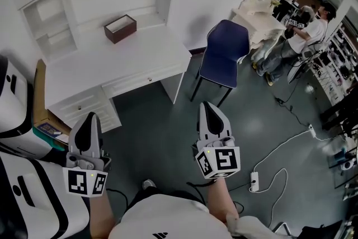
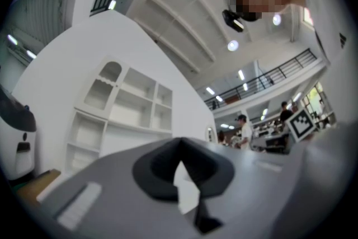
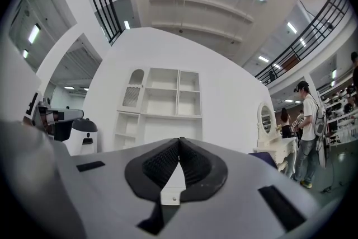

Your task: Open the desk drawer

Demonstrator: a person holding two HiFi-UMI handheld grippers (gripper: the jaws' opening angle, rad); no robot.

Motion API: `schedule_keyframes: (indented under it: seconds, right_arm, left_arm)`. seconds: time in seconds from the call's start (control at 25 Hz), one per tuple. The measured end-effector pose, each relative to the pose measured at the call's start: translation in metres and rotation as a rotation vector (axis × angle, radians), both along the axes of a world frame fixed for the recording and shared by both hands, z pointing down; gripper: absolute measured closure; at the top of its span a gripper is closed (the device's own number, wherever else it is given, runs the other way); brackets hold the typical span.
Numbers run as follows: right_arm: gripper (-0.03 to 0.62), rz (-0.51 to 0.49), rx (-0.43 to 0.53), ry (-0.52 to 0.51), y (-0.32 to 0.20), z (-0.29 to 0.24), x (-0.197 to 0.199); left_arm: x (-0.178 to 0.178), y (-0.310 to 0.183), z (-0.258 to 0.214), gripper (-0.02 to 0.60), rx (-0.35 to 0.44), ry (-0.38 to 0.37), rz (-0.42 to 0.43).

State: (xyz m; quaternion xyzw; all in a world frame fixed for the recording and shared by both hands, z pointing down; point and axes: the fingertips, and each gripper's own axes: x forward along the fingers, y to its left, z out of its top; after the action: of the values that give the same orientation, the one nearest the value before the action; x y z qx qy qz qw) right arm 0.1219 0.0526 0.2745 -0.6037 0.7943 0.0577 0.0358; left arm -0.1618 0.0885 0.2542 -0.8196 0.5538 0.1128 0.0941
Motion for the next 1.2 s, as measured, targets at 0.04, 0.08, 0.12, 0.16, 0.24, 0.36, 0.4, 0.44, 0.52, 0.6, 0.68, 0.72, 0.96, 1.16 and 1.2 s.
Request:
schedule_keyframes:
  seconds: [0.04,0.08,0.12,0.16,0.24,0.36,0.4,0.44,0.52,0.6,0.68,0.72,0.96,1.16,1.2]
  right_arm:
    - [0.594,0.003,0.000,-0.002,-0.002,0.000,-0.003]
    - [0.594,0.007,-0.001,-0.005,-0.003,0.001,-0.006]
    - [0.594,0.009,0.000,-0.008,-0.004,0.001,-0.009]
    - [0.594,0.010,0.000,-0.011,-0.006,0.001,-0.012]
    - [0.594,0.008,-0.003,-0.016,-0.010,0.002,-0.019]
    - [0.594,0.005,-0.013,-0.008,-0.014,0.004,-0.027]
    - [0.594,0.005,-0.014,-0.004,-0.015,0.005,-0.029]
    - [0.594,0.005,-0.015,0.000,-0.016,0.005,-0.031]
    - [0.594,0.003,-0.019,0.009,-0.020,0.005,-0.033]
    - [0.594,0.001,-0.022,0.015,-0.026,0.006,-0.033]
    - [0.594,-0.003,-0.021,0.015,-0.035,0.007,-0.034]
    - [0.594,-0.006,-0.019,0.014,-0.041,0.007,-0.035]
    - [0.594,-0.037,-0.008,0.008,-0.084,0.006,-0.043]
    - [0.594,-0.067,-0.002,0.011,-0.129,0.003,-0.047]
    - [0.594,-0.073,-0.002,0.013,-0.139,0.001,-0.047]
  left_arm:
    - [-0.003,-0.002,0.001,0.577,-0.002,0.000,0.006]
    - [-0.006,-0.004,0.002,0.577,-0.004,0.000,0.010]
    - [-0.009,-0.005,0.003,0.577,-0.006,0.000,0.014]
    - [-0.012,-0.007,0.004,0.577,-0.009,0.001,0.015]
    - [-0.018,-0.011,0.008,0.577,-0.016,0.007,0.017]
    - [-0.025,-0.014,0.015,0.577,-0.032,0.018,0.017]
    - [-0.028,-0.016,0.017,0.577,-0.035,0.023,0.016]
    - [-0.030,-0.018,0.018,0.577,-0.036,0.029,0.015]
    - [-0.032,-0.021,0.018,0.577,-0.037,0.039,0.014]
    - [-0.032,-0.027,0.019,0.577,-0.039,0.040,0.013]
    - [-0.033,-0.034,0.020,0.577,-0.038,0.038,0.010]
    - [-0.034,-0.038,0.020,0.577,-0.036,0.038,0.006]
    - [-0.042,-0.072,0.015,0.577,-0.020,0.030,-0.023]
    - [-0.042,-0.112,0.008,0.577,0.000,0.032,-0.044]
    - [-0.041,-0.120,0.006,0.577,0.001,0.032,-0.048]
